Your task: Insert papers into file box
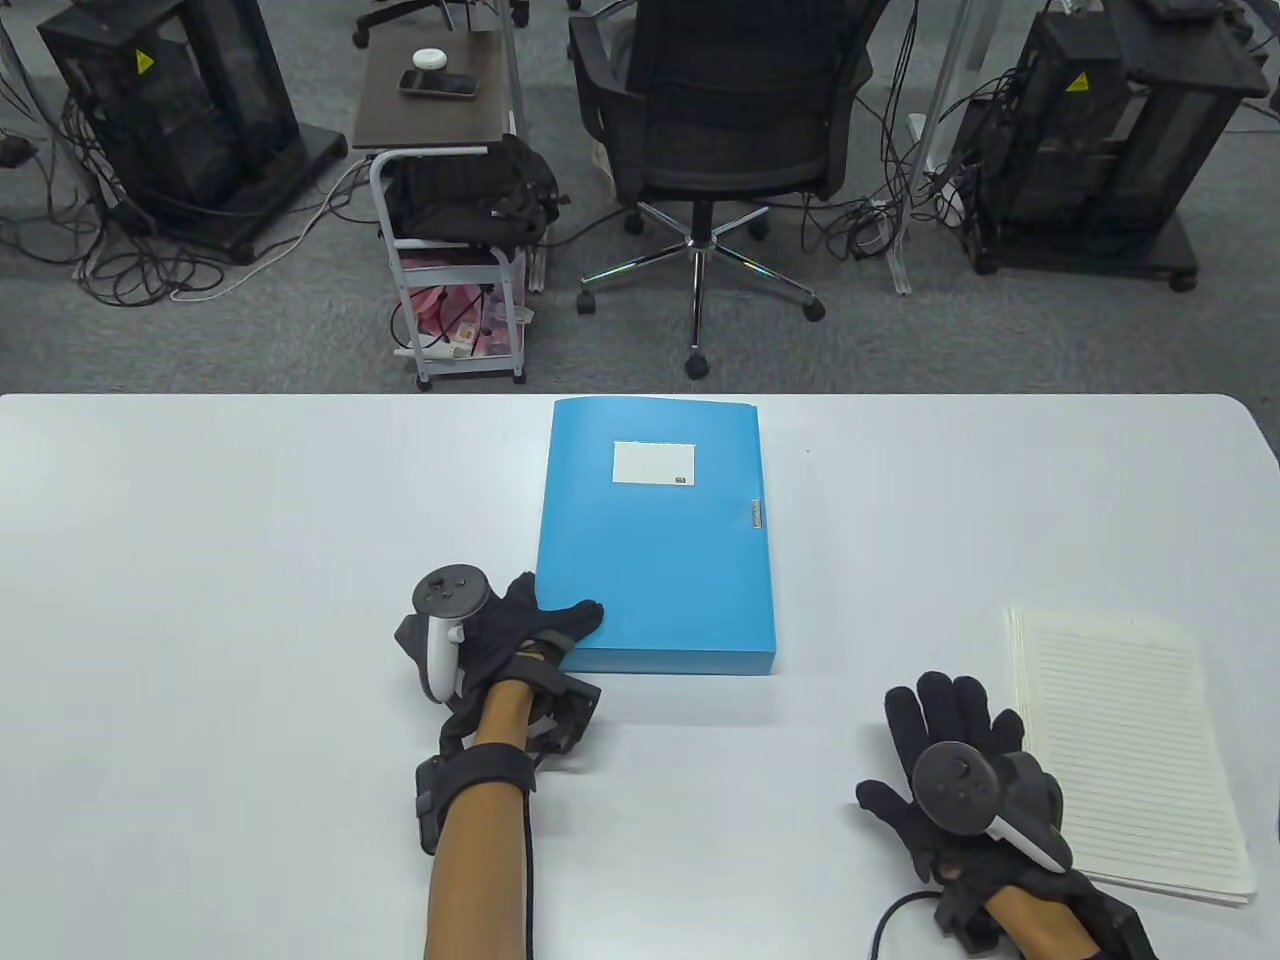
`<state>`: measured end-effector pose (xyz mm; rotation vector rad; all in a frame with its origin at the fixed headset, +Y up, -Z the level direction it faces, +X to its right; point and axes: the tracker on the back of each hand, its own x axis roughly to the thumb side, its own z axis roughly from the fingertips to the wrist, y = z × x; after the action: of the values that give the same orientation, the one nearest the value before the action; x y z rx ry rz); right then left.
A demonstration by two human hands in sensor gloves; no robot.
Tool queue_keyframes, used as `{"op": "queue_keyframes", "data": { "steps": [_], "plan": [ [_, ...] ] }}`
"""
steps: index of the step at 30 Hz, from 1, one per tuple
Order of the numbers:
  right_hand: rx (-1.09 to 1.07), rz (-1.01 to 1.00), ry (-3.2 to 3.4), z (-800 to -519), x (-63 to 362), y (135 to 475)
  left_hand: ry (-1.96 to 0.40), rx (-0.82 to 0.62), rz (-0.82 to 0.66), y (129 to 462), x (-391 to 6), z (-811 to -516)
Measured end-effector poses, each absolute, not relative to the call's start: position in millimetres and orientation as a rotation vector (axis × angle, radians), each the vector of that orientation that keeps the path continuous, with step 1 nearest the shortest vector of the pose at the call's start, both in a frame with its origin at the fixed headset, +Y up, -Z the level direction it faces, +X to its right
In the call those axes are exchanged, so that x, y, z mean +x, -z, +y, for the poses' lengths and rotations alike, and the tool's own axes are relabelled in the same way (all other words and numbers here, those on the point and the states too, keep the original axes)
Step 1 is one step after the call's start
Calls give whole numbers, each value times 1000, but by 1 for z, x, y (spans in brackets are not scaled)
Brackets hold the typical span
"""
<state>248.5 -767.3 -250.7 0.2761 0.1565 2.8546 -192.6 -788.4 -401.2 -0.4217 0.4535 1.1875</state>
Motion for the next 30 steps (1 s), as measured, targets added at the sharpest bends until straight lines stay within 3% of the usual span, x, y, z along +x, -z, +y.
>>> {"op": "queue_keyframes", "data": {
  "steps": [2, 4, 7, 10, 12, 15, 21, 30],
  "plan": [
    [273, 155, -2847, -767, 250, 251, -1307, -485, 455, 406, -194, -792],
    [270, 155, -2838, -766, 252, 252, -1257, -455, 486, 409, -196, -789],
    [264, 167, -2825, -766, 253, 254, -1249, -506, 401, 411, -196, -788],
    [265, 170, -2818, -766, 254, 253, -1397, -403, 337, 402, -195, -777],
    [271, 157, -2818, -765, 254, 253, -1619, -361, 320, 388, -189, -764],
    [274, 149, -2817, -765, 253, 252, -1532, -271, 357, 353, -182, -736],
    [238, 138, -2786, -764, 260, 252, -1486, -418, 238, 276, -166, -698],
    [179, 127, -2745, -765, 273, 255, -1374, -525, 296, 244, -151, -713]
  ]
}}
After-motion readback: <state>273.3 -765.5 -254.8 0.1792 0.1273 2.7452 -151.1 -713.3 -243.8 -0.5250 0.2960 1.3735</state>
